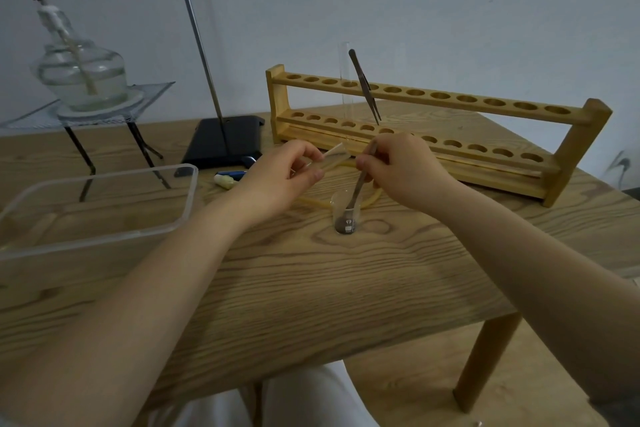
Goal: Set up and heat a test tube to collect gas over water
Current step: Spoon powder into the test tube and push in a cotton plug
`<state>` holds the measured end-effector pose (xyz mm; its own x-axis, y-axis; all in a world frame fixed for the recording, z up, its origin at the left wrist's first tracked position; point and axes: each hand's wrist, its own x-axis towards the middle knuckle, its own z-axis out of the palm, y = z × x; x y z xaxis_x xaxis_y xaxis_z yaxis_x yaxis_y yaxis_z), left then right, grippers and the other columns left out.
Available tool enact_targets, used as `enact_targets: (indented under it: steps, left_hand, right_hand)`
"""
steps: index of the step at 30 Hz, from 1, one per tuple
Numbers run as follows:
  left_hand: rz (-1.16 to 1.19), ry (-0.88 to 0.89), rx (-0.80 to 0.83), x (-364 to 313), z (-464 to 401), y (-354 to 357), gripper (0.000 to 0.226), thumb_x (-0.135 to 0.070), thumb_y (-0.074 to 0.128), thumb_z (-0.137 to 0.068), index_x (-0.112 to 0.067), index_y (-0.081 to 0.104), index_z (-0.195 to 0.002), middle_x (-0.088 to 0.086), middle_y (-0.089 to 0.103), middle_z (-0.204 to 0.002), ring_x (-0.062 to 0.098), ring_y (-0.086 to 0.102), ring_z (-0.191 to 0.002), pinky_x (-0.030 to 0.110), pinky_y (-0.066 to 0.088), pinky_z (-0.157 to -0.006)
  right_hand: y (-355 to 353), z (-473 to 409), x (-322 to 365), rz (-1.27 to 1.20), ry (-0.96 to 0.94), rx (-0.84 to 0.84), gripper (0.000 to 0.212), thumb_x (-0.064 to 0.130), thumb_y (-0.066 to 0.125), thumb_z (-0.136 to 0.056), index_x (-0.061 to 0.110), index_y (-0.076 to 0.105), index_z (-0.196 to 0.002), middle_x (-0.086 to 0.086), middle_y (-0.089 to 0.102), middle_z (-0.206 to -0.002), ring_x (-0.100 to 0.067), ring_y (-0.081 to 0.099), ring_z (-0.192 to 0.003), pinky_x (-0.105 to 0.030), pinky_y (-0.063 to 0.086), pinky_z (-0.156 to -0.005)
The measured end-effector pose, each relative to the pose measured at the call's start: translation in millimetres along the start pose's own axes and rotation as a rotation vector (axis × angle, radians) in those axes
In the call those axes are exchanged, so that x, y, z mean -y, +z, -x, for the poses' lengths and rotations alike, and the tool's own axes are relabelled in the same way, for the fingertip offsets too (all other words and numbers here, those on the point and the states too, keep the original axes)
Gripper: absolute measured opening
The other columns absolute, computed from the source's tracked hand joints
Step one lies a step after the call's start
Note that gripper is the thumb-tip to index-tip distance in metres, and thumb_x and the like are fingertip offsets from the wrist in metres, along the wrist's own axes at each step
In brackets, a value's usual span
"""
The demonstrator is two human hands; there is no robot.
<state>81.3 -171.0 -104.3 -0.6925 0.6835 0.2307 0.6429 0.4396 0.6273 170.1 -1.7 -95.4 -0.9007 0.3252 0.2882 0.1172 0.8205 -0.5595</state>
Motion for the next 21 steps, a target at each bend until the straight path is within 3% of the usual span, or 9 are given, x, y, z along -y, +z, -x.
enact_targets:
  steps: [8,21]
  left_hand:
    - [-0.017,0.0,0.005,0.2,0.2,2.2,0.027,-0.033,0.053,-0.092,-0.031,0.052,-0.119,-0.012,0.053,-0.103,0.005,0.052,-0.095,0.023,0.044,-0.079]
    - [-0.009,0.0,0.017,1.2,0.1,-0.2,0.027,-0.033,0.052,-0.092,-0.031,0.052,-0.119,-0.012,0.053,-0.103,0.005,0.053,-0.096,0.023,0.044,-0.078]
  right_hand:
    - [5.2,-3.2,-5.0,-0.171,0.148,0.005,0.01,0.022,0.056,-0.095,0.017,0.063,-0.09,0.007,0.064,-0.068,0.0,0.059,-0.057,-0.013,0.043,-0.052]
    - [-4.6,-3.6,-7.3,-0.349,0.288,-0.065,0.009,0.02,0.057,-0.093,0.016,0.063,-0.087,0.001,0.067,-0.071,-0.007,0.06,-0.059,-0.019,0.048,-0.056]
